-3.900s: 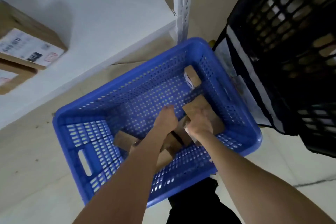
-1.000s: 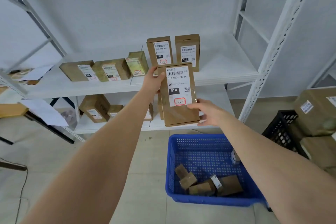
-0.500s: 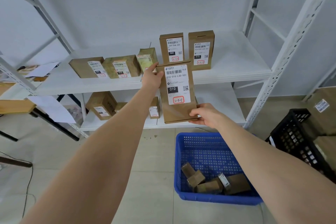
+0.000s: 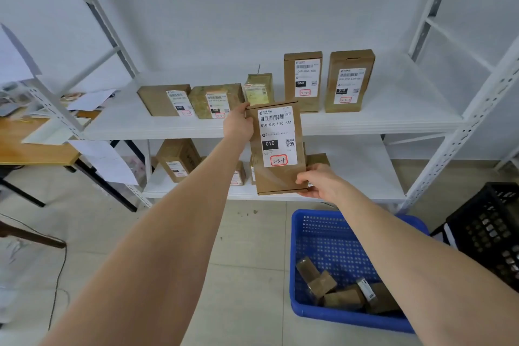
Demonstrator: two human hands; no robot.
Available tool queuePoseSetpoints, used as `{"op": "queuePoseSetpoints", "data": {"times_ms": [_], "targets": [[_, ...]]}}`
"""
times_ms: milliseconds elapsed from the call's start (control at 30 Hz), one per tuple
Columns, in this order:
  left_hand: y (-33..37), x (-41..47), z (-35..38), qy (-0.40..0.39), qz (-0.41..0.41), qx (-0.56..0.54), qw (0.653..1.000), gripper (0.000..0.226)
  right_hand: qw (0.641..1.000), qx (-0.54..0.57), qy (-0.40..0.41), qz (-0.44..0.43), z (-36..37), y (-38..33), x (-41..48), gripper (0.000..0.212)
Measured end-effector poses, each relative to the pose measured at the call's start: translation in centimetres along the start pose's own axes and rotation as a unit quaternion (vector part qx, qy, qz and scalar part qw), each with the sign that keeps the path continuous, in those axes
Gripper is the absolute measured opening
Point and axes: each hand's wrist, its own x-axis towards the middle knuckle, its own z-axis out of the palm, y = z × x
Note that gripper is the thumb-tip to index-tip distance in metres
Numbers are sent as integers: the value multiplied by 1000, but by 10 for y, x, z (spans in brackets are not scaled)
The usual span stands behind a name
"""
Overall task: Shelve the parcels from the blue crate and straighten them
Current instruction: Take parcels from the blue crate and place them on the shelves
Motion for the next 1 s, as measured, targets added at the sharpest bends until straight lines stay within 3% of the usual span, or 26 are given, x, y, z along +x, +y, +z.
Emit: {"op": "queuePoseSetpoints", "data": {"times_ms": [233, 400, 567, 833, 1000], "targets": [[-39, 28, -59, 46, 24, 64, 997, 47, 1000, -16, -8, 8, 81, -10, 20, 26], [-72, 57, -101, 61, -6, 52, 997, 47, 998, -56, -15, 10, 129, -26, 47, 40], [-96, 101, -143, 86, -4, 67, 994, 45, 996, -83, -30, -6, 182, -50, 85, 23], [-132, 205, -194, 91, 0, 87, 992, 45, 994, -52, -94, -8, 271, -95, 165, 24], [-158, 250, -233, 95, -21, 77, 992, 45, 993, -60, -100, 8, 328, -108, 195, 38]]}}
